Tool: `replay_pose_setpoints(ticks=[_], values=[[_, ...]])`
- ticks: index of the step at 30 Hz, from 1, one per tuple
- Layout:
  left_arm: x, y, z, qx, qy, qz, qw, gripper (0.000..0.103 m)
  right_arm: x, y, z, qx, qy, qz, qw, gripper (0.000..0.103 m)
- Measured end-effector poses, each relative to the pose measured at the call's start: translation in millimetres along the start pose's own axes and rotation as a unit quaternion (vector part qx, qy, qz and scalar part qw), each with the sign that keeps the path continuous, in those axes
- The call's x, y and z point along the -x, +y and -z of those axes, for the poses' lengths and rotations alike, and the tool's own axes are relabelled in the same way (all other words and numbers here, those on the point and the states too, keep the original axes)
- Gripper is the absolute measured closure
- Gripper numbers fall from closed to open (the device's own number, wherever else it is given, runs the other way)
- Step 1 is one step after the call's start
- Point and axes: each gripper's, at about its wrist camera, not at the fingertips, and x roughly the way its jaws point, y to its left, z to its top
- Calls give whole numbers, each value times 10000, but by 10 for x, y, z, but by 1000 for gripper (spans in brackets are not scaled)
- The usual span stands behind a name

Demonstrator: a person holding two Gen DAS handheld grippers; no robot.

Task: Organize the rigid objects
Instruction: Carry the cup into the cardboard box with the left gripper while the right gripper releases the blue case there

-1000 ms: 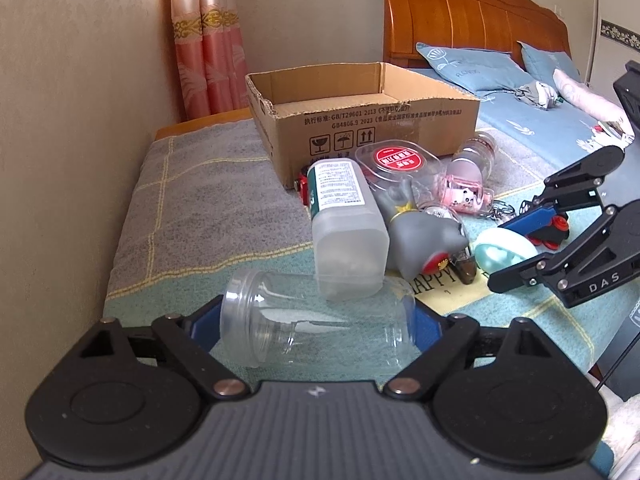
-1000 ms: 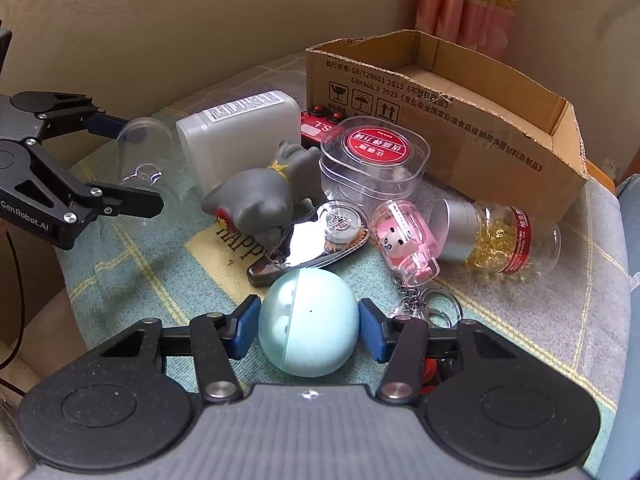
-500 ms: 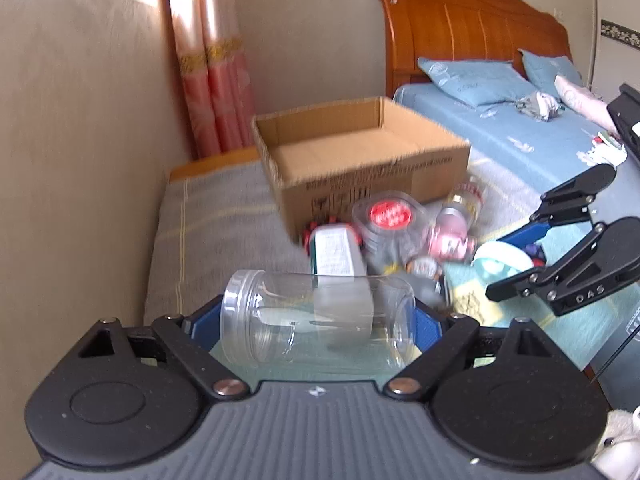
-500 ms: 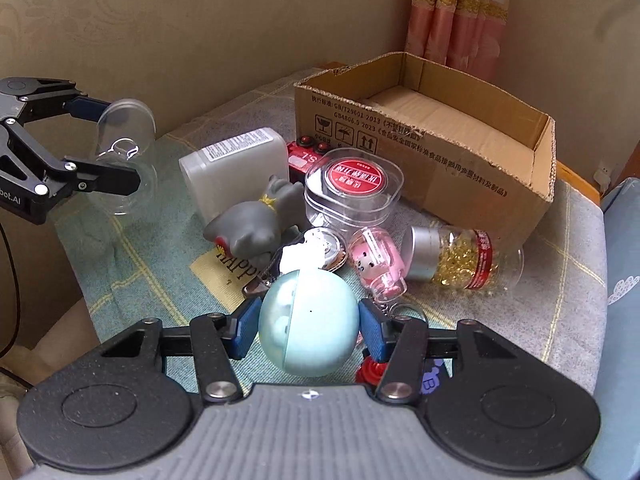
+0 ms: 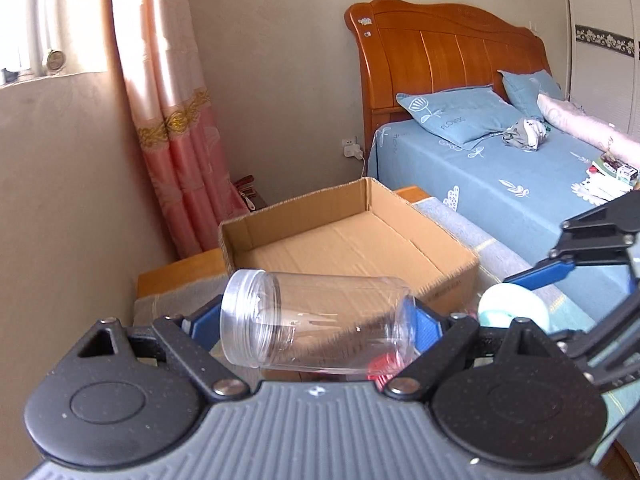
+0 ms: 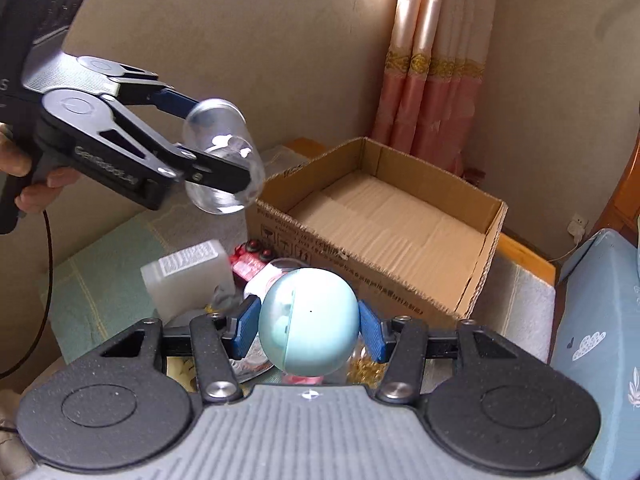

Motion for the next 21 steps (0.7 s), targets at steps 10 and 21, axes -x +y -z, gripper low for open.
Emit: replay_pose_setpoints(ticks=[10,21], values=[[-1114,213,-457,160,477,-192,9985,13,-101,-388,-283,-236,-105,270,9993,45],[-1126,365,-395,286,549,-510,9968,9,-265,-584,-359,-331,34,397,9987,45]])
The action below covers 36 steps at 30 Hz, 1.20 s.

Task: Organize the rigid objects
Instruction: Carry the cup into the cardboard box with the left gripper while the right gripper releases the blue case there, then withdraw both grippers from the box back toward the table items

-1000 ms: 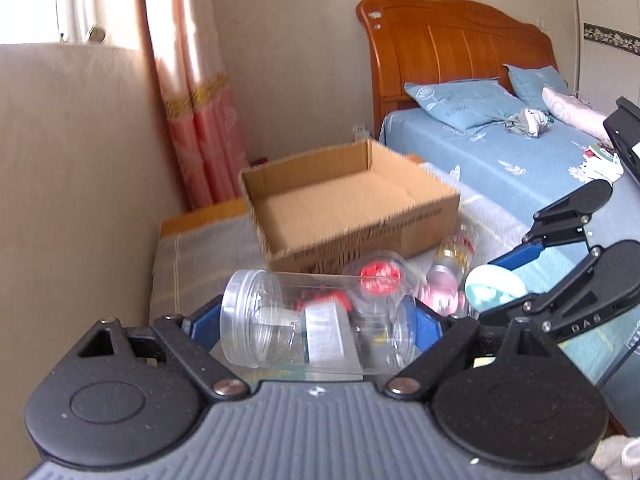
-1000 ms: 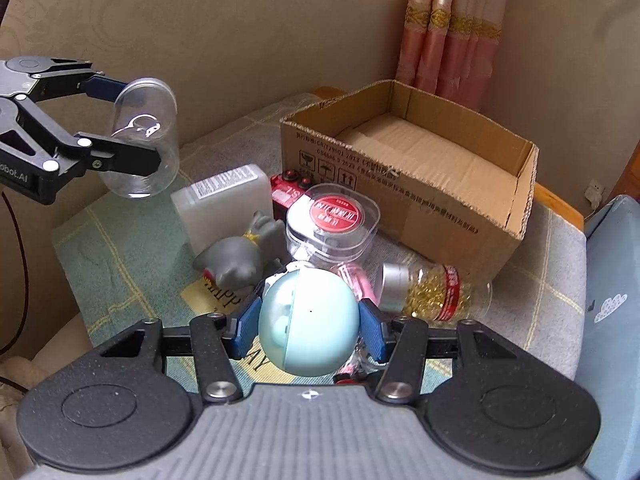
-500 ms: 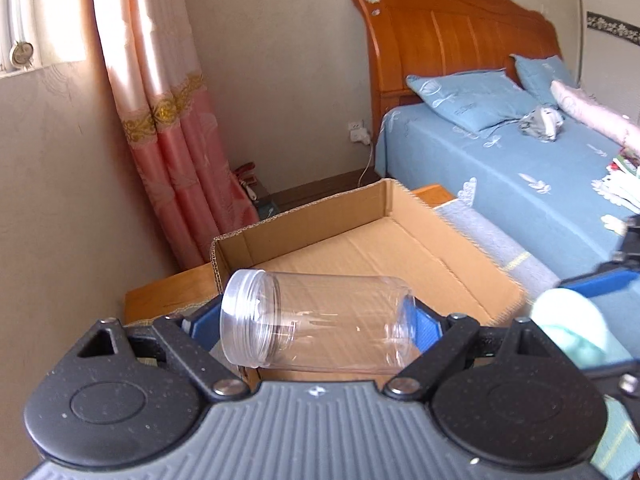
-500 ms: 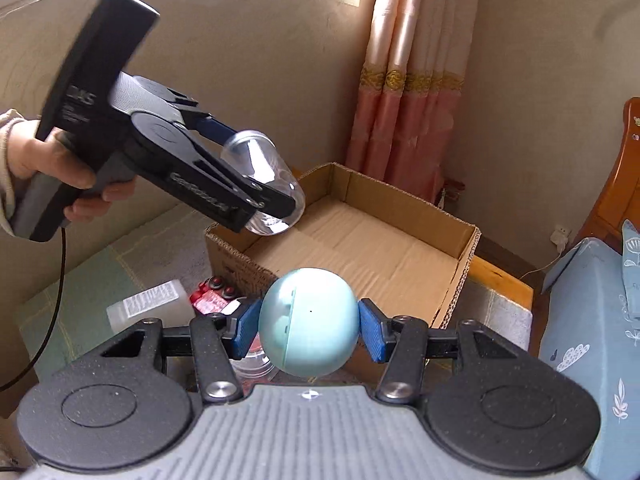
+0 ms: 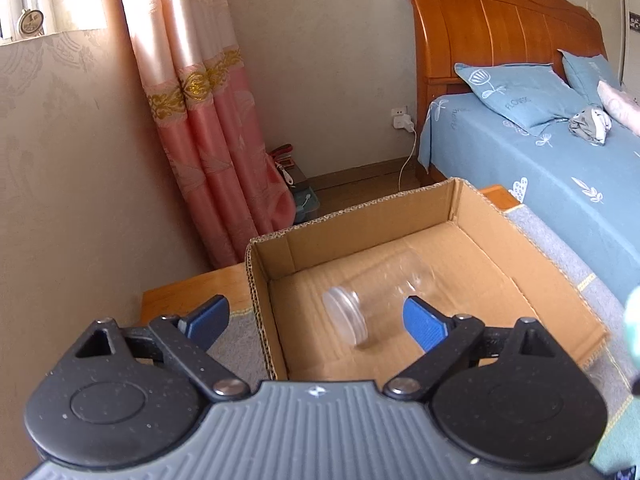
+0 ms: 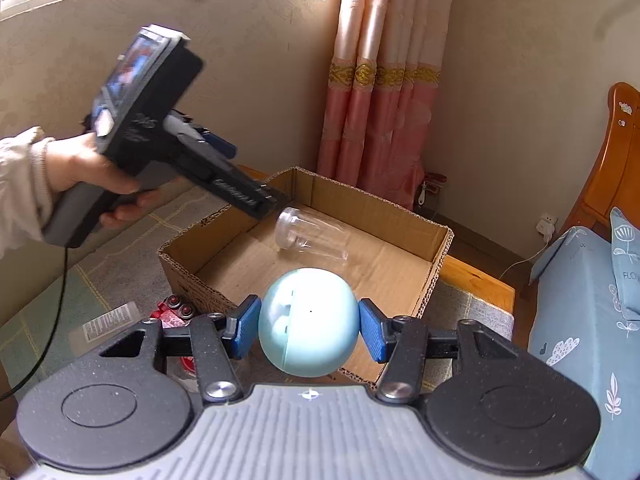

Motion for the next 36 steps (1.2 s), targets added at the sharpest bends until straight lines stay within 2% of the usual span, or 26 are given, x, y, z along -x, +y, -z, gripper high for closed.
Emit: replay_pose_setpoints(ticks=[4,11,16,20,22,24,26,29,36], values=[[297,-48,139,30,-3,121,9999,4,-121,-72,-63,-27,96,49,9999,45],[768,-45,497,401,-158,-64,9991,4,-489,-284,-207,-176,402,200,9988,45],[1015,-16,759,837,-248,-210,9960,4,-822,-454,-350,-303,693,316,9966,45],[1119,-45,942,926,-246,-297,9950,4,-1022,-553,-456,-421,737,433,9955,45],[1134,-61,994,912,-226,-256,9952,4,-1056,-584,-505,-506,692,532,9949,33],[1144,-70,1026,923,-212,-254,9952,4,-1030,-597,-541,-562,569,639,9948,10],[1163,-85,1073,881,-214,-243,9956,4,-958,-590,-550,-590,446,651,9951,4],[1177,-85,1088,875,-229,-192,9957,3,-824,-573,-529,-699,362,583,9952,0],[1214,-152,1203,826,-198,-69,9964,2,-505,-395,-355,-729,343,630,9948,0]])
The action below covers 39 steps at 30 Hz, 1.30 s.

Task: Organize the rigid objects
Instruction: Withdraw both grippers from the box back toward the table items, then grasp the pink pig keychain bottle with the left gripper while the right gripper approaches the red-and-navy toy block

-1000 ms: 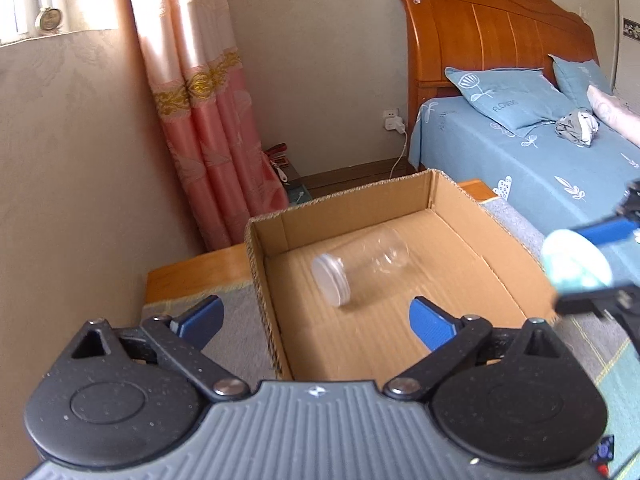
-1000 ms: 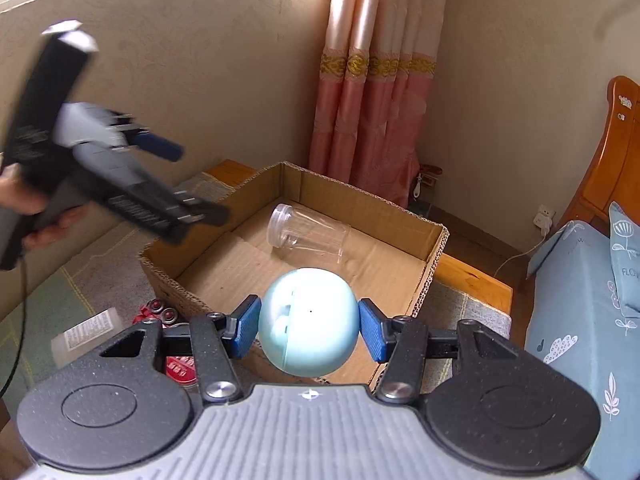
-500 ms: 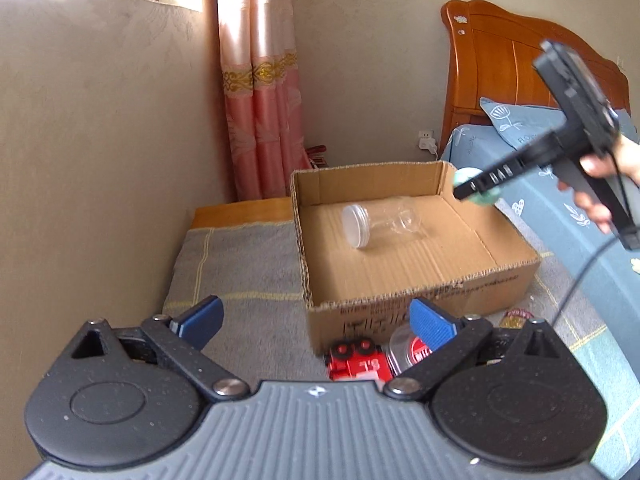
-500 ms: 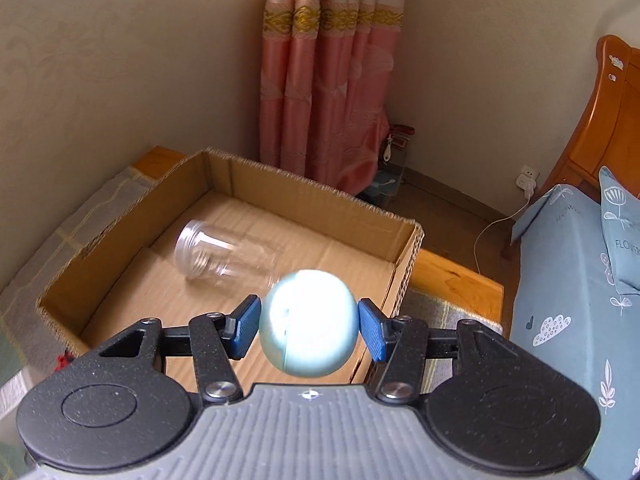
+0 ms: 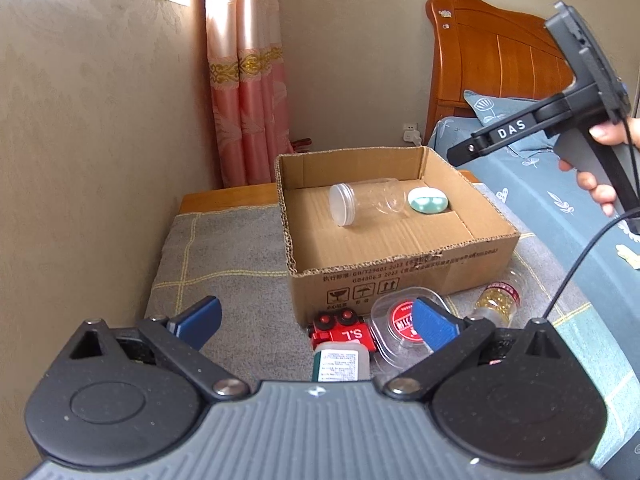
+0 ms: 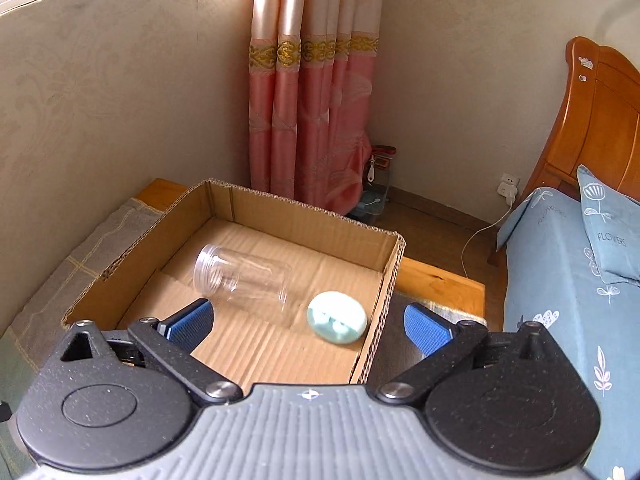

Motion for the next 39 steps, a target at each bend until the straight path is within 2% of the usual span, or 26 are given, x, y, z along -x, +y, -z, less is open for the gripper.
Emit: replay_pose_setpoints(ticks=[7,15,20,24,27,32,35,39], values=[[67,-60,122,-103,26,7,9999,2,271,110,437,-222,206,264,9992,0],[175,-128,218,-218,-56,131,9997,2,366,375,1297,-664,667,516,9942,0],[219,-214,257,-339,-73,253,9991,2,351,463,1706,-1171,895,468,9880,0],[220,-299,274,-417,-79,331,9985,1,331,495,1916,-1425,897,825,9823,0],[226,-372,282,-504,-81,370,9980,1,367,479,2046,-1549,906,840,9802,0],[205,-497,295,-655,-50,473,9967,1,449,407,2258,-1462,1006,1158,9773,0],[163,-607,295,-789,2,587,9951,1,505,320,2379,-1566,940,1022,9778,0],[100,-780,327,-1015,43,744,9920,1,545,309,2442,-1406,780,908,9828,0]])
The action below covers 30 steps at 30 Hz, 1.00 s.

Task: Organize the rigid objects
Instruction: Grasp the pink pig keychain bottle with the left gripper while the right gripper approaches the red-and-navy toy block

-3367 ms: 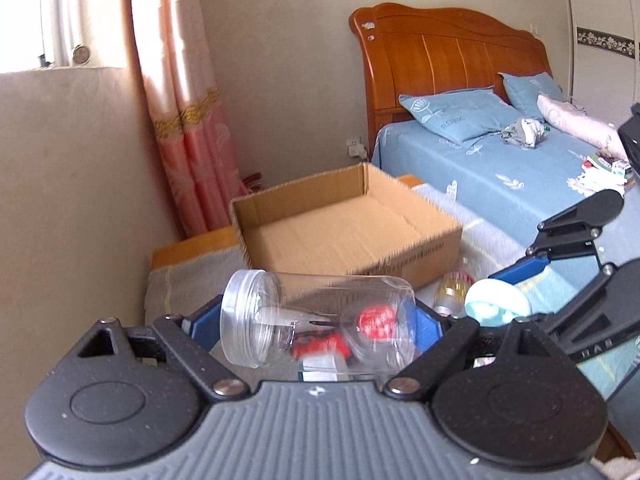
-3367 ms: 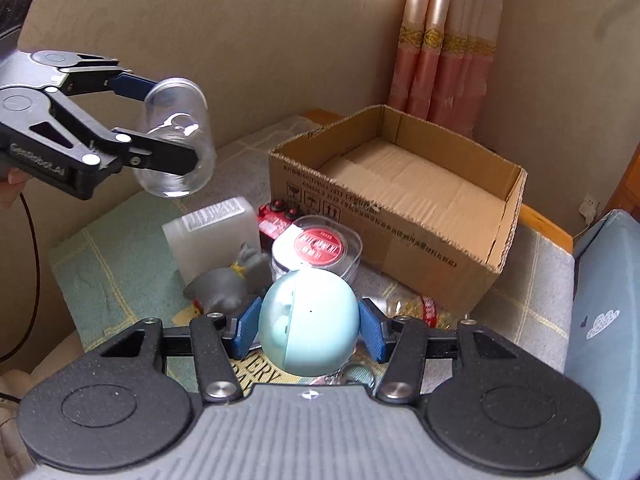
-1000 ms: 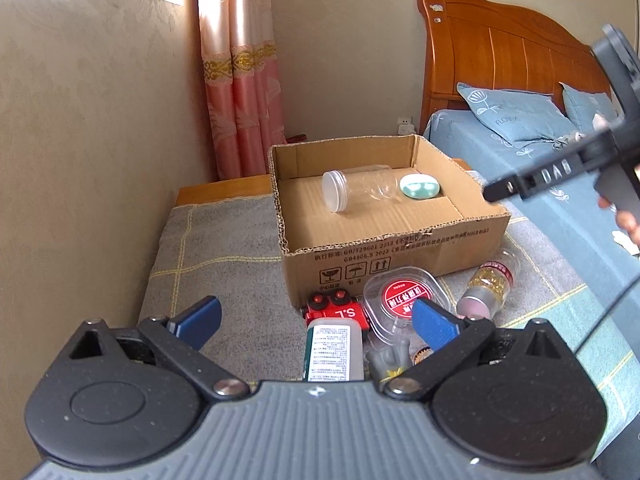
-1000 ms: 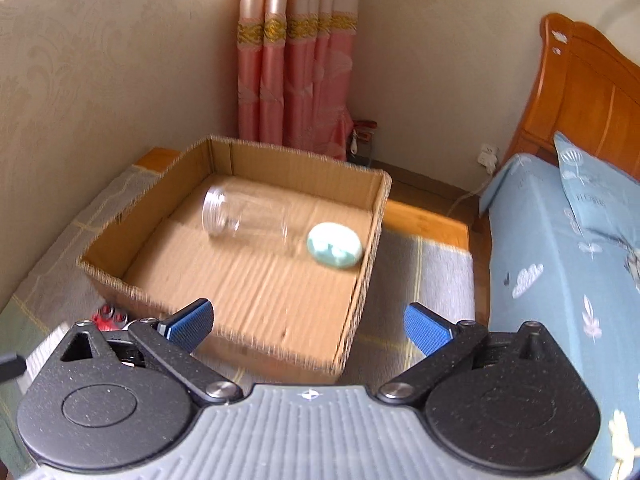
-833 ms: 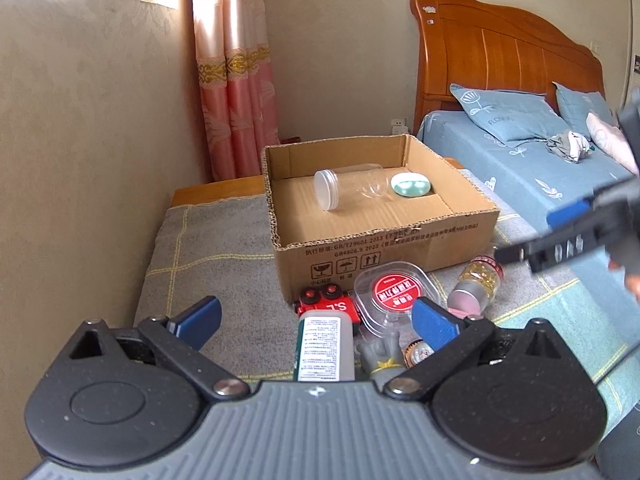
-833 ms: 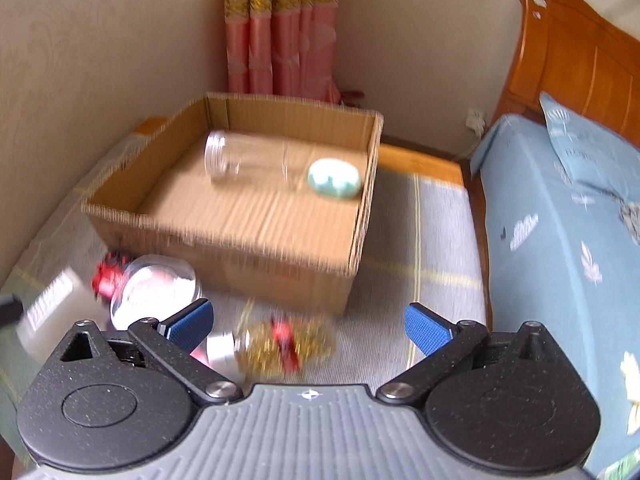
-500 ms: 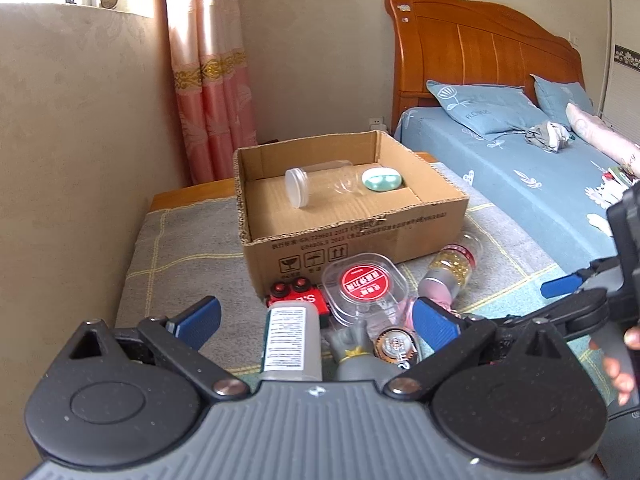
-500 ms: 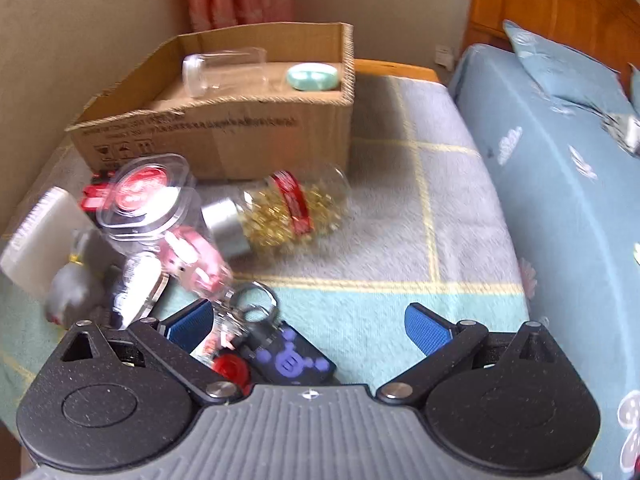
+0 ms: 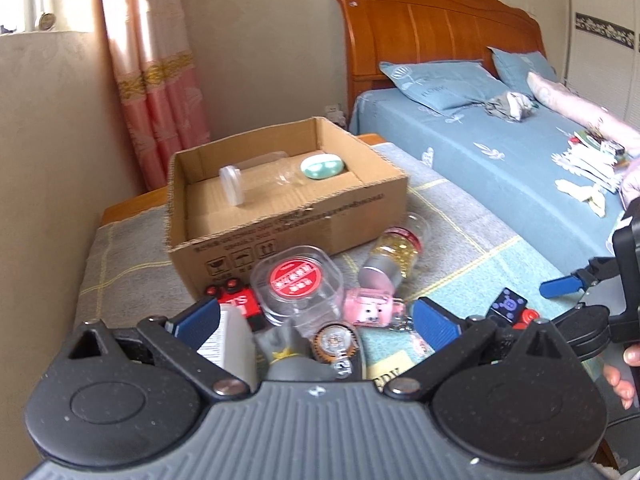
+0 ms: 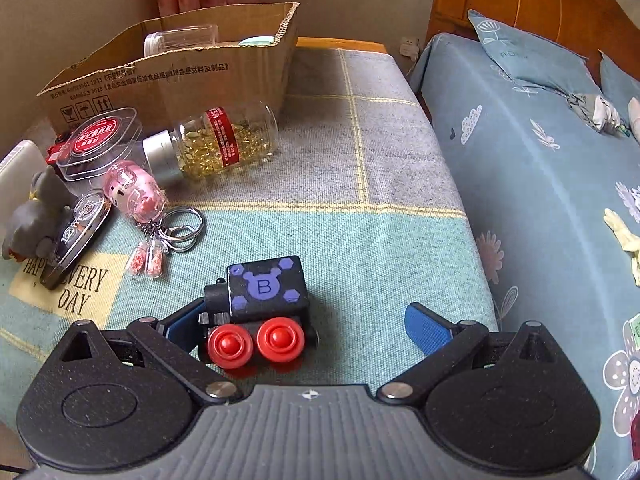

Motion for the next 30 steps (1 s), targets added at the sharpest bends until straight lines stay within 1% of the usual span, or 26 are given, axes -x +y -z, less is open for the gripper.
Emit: replay_pose_setpoints(ticks=[5,8,10,12,16,21,25,30], values=[[-156,-172,64,-119,118,241,9996,1,23,-29,60,153,-186,-146,9996,0],[-258,-280,77,-209,286,395,9986,1,37,-45,82,208,-268,-196,9992,0],[-326,-356,92,-289,378,402,9981,1,49,-47,104,248,-296,-226,9990,0],[-386,-408,89,-367,386,421,9977,1,61,-56,122,287,-341,-262,9987,0],[-532,-448,72,-265,580,661,9958,1,84,-78,163,378,-429,-329,9978,0],[-677,-491,77,-355,625,629,9954,1,91,-103,183,481,-499,-419,9967,0],[-790,-510,75,-350,706,685,9945,1,89,-103,187,521,-538,-456,9961,0],[-902,-537,80,-352,791,636,9942,1,92,-109,194,553,-569,-484,9957,0]])
